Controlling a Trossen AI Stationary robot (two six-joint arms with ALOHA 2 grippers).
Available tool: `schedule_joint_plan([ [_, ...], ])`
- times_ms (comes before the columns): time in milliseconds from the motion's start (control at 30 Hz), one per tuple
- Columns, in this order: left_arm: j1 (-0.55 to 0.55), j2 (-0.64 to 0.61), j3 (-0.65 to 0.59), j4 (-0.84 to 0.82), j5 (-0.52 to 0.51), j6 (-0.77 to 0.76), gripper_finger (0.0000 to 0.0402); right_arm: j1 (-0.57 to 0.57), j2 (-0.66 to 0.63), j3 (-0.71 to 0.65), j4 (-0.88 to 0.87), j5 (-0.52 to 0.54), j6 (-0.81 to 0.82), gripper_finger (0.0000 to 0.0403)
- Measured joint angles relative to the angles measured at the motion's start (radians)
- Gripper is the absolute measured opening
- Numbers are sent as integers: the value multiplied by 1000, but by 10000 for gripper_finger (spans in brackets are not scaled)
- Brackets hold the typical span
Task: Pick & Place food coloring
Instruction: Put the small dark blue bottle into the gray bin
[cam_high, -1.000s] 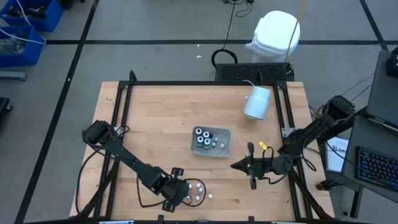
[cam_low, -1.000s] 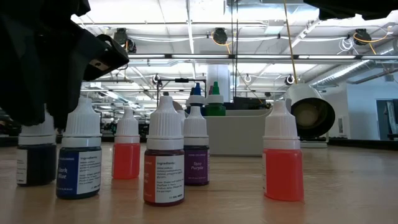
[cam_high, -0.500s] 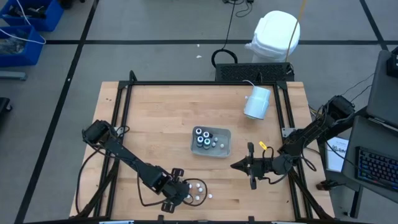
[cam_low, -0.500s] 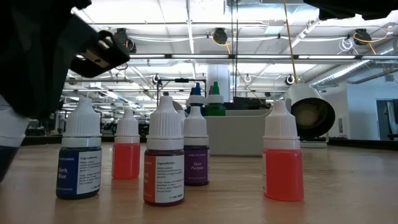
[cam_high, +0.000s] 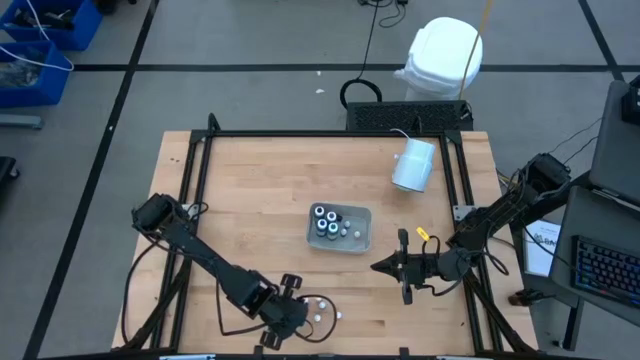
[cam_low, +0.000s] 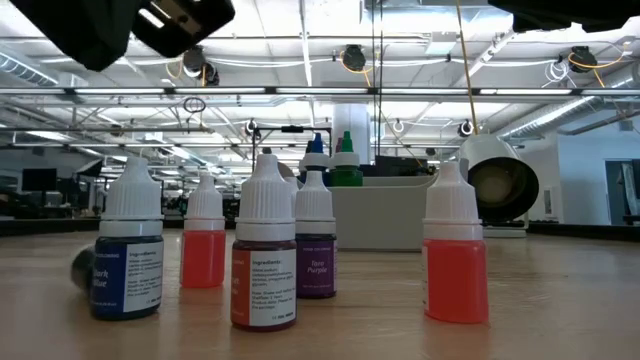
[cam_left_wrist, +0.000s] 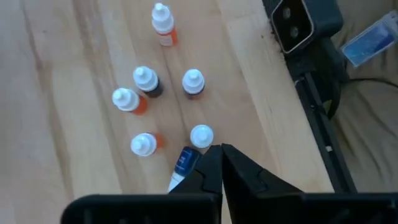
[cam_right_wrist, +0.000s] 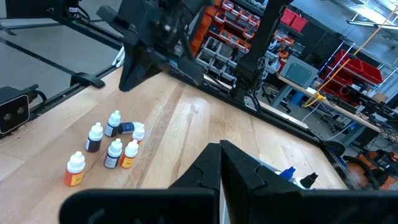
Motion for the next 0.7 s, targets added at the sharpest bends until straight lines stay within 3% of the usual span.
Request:
schedule_joint_plan([
  [133,1,0,-20,-41,-2,-13,36,0,0,0,0,0,0,0],
  [267,-9,0,-98,-52,-69,16,73,0,0,0,0,0,0,0],
  [567,-9,0,-152,18,-62,127,216,0,0,0,0,0,0,0],
  [700,-8,0,-152,75,-10,213,257,0,0,0,0,0,13,0],
])
